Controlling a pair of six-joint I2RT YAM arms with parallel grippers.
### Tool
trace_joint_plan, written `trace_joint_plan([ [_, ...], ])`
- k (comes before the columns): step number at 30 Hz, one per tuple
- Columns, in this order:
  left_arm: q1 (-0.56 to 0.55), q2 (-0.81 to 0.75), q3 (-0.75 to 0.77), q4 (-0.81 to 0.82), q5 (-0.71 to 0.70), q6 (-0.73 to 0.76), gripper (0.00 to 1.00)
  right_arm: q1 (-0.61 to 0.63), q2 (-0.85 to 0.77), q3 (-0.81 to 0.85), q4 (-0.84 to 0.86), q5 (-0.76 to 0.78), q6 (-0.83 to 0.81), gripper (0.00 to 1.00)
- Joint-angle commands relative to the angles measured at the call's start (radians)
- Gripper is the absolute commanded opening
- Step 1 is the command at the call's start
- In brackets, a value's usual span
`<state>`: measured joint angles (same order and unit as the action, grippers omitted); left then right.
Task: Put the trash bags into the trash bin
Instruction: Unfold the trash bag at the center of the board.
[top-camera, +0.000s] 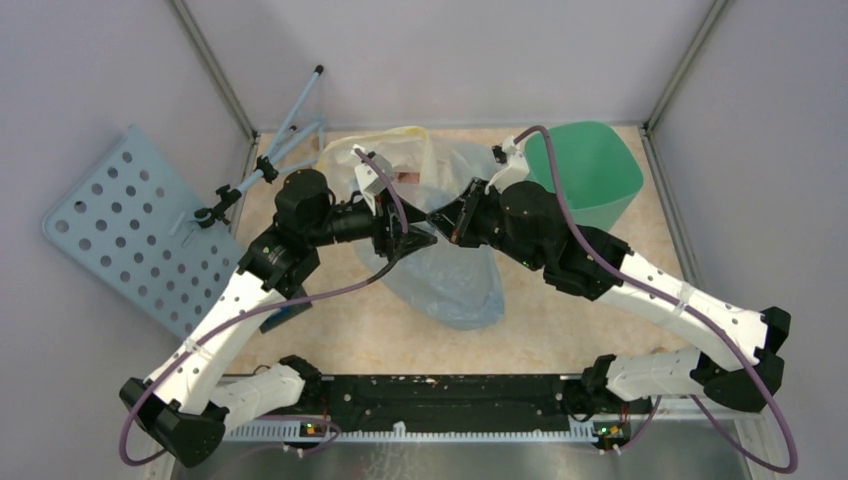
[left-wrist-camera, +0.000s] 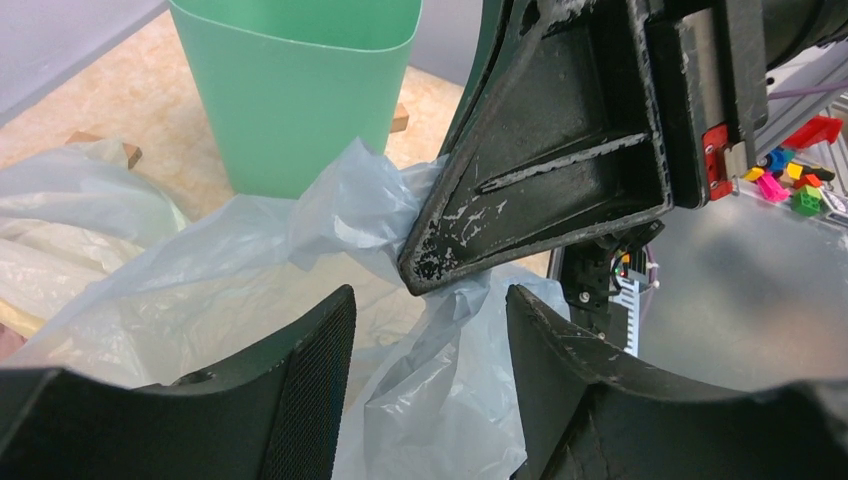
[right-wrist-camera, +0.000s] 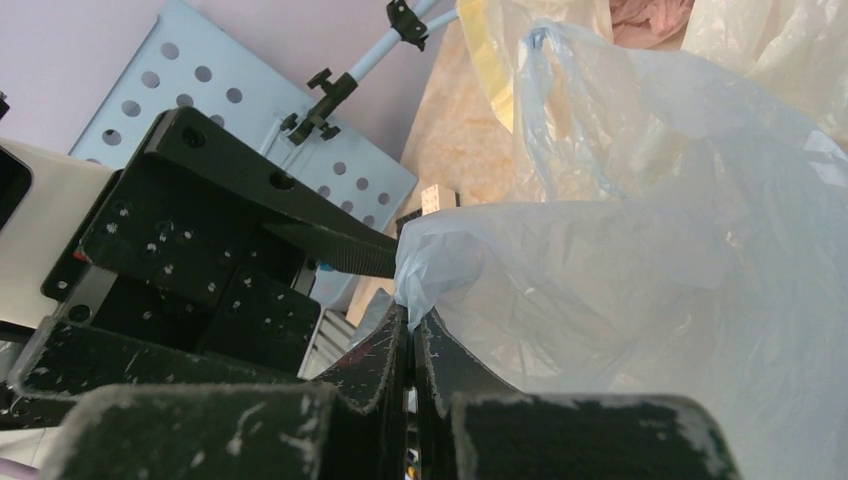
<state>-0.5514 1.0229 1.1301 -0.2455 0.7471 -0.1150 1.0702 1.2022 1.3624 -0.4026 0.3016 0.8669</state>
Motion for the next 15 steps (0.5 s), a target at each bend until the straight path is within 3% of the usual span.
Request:
trace_joint_plan([
  [1,-0.004,-0.015,0.010,-0.003,-0.001,0.038,0.41,-0.004,0.004,0.041,0.046,0.001,-0.008,0.00],
  [3,-0.004,-0.009,0.015,-0.011,-0.011,0.039,0.19,-0.004,0.003,0.042,0.048,0.002,-0.008,0.00],
  [6,-0.004,-0.008,0.023,-0.015,-0.030,0.043,0.00,-0.004,0.002,0.039,0.044,0.007,-0.014,0.00],
  [7,-0.003,-0.010,0.023,-0.011,-0.044,0.037,0.00,-0.003,-0.002,0.037,0.039,0.016,-0.018,0.00],
  [8,-0.004,-0.012,0.023,-0.006,-0.058,0.023,0.00,-0.004,-0.007,0.035,0.032,0.026,-0.030,0.07],
  [11,-0.003,-0.004,0.030,-0.005,-0.097,-0.010,0.00,-0.004,-0.036,0.010,0.010,0.066,-0.102,0.41],
  [15,-0.002,0.019,0.042,-0.037,-0.154,-0.034,0.00,-0.003,-0.116,-0.055,-0.027,0.103,-0.219,0.49],
])
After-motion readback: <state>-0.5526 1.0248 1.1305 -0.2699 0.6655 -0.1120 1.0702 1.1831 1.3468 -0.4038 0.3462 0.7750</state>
